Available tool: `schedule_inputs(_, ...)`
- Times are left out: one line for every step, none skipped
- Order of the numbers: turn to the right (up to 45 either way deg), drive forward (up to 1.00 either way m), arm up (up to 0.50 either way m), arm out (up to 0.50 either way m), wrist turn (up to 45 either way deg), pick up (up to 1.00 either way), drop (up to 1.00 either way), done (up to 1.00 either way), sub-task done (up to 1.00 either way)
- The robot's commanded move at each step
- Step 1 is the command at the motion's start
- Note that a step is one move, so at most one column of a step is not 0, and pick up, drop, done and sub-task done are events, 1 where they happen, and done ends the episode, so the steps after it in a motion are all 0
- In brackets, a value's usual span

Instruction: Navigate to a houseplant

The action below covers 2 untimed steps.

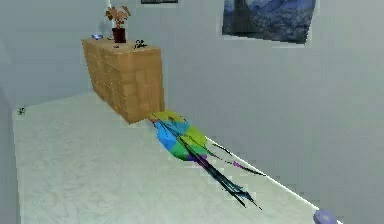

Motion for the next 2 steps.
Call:
schedule_inputs(-27.0, 0.00, 0.00, 0.00, 0.0, 0.00, 0.00, 0.00, 0.00)
schedule_inputs(0.0, 1.00, 0.00, 0.00, 0.0, 0.00, 0.00, 0.00, 0.00)
